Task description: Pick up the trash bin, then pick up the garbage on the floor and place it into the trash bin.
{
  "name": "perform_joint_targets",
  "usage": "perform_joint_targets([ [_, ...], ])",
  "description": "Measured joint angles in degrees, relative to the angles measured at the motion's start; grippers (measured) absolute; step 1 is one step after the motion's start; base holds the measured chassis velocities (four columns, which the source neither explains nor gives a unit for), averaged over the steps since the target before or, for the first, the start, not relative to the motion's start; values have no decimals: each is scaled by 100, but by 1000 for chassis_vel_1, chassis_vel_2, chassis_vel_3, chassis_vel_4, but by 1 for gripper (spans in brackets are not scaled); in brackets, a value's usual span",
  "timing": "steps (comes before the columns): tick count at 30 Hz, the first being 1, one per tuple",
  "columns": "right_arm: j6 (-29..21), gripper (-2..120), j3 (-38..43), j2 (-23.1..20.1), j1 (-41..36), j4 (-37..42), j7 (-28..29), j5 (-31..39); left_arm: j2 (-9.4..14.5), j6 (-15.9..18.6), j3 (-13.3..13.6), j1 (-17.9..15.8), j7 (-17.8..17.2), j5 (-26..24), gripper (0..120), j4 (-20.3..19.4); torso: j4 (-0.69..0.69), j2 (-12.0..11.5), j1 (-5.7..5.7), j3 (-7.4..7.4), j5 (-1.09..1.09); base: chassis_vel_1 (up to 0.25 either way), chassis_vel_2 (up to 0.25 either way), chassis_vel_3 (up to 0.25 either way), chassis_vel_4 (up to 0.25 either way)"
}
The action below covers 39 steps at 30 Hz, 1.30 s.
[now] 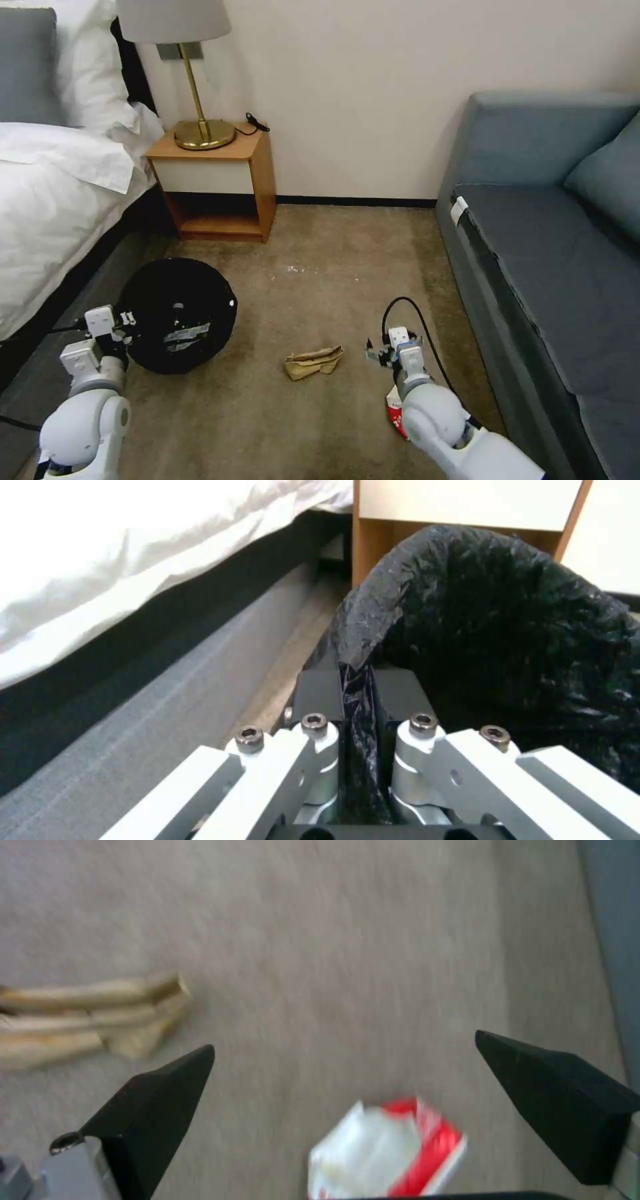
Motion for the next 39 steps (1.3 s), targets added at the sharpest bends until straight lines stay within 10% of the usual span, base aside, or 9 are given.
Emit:
perform_joint_targets([
  [19, 287, 98, 372, 572, -173, -1454, 110, 407, 11, -146, 58, 19, 4, -55, 6, 75, -1, 0, 0, 0, 0, 0, 0, 0, 0],
  [39, 557, 26, 620, 690, -196, -2270, -903, -298, 134, -139, 60, 58, 19, -74, 6, 51, 0, 0, 0, 0, 0, 0, 0, 0, 0],
])
